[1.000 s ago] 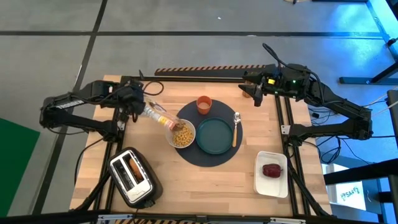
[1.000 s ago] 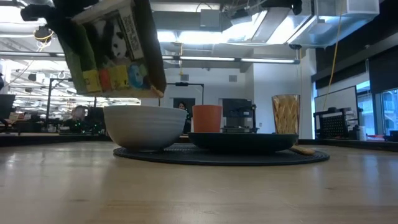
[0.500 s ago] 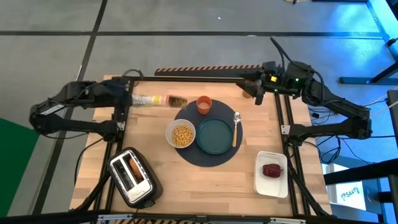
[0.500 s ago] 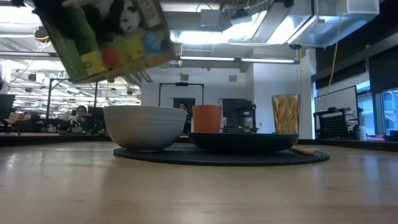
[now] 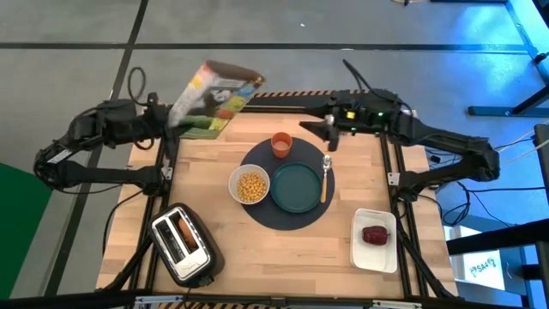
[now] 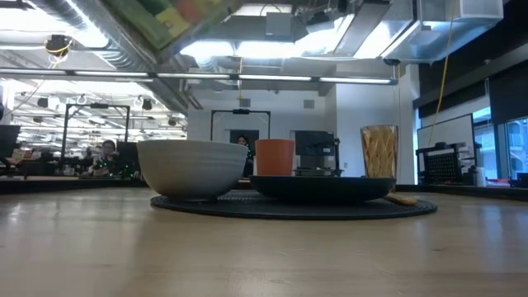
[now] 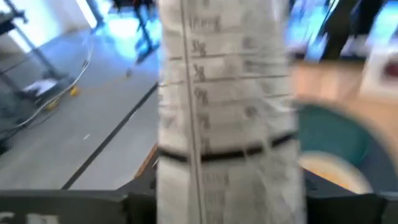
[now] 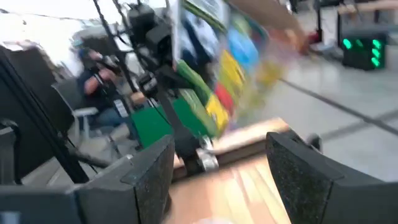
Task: Arrange a breakfast setting
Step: Pour the cereal from the cereal box into the bowl
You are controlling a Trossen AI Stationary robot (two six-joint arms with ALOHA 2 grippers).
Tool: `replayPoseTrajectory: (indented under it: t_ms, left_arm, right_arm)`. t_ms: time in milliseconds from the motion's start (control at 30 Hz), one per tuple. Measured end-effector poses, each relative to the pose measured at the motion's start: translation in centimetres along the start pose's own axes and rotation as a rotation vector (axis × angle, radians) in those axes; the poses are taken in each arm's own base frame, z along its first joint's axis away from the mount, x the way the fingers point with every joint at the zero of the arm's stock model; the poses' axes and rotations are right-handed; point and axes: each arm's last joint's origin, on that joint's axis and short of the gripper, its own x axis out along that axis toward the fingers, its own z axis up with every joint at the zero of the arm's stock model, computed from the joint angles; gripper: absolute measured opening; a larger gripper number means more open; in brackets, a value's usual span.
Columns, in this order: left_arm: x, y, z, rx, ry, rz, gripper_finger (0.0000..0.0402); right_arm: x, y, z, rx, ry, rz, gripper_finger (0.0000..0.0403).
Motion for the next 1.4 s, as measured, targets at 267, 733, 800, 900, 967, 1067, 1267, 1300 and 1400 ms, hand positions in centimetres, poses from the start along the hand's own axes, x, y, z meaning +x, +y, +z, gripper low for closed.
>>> replayPoseTrajectory:
  t_ms: [267,733,800,900,967,1067,1267,1300,1400]
  left_arm:
    - [1.2,-0.6,2.8,-0.079,-0.223,-0.162,0.0132]
    - [7.9,-4.2,-2.5,-0.090,0.083,-0.360,0.0069]
    - [8.2,-4.3,-3.4,-0.083,0.110,-0.359,0.0069]
    - [8.5,-4.5,-4.5,-0.078,0.132,-0.358,0.0069]
    - [8.4,-4.5,-4.8,-0.080,0.139,-0.358,0.0068]
    - [8.5,-4.5,-4.7,-0.070,0.126,-0.359,0.0068]
    - [8.4,-4.4,-4.2,-0.068,0.065,-0.361,0.0068]
    - [8.3,-4.4,-4.2,-0.068,0.065,-0.361,0.0068]
    - [8.0,-4.3,-4.3,-0.068,0.064,-0.361,0.0068]
  right_arm:
    - [3.7,-0.8,-0.5,0.001,-0.146,0.009,0.0269]
    - [2.2,-1.1,-1.9,0.038,0.064,-0.124,0.0307]
    - [2.1,-1.1,-2.0,0.040,0.078,-0.129,0.0307]
    - [2.0,-1.2,-2.3,0.046,0.117,-0.140,0.0307]
    - [2.0,-1.2,-2.4,0.047,0.125,-0.143,0.0307]
    - [2.0,-1.3,-2.5,0.047,0.130,-0.146,0.0307]
    - [2.0,-1.3,-2.4,0.045,0.126,-0.158,0.0307]
    - [2.0,-1.4,-2.4,0.045,0.126,-0.159,0.0307]
    - [1.9,-1.5,-2.4,0.046,0.125,-0.160,0.0307]
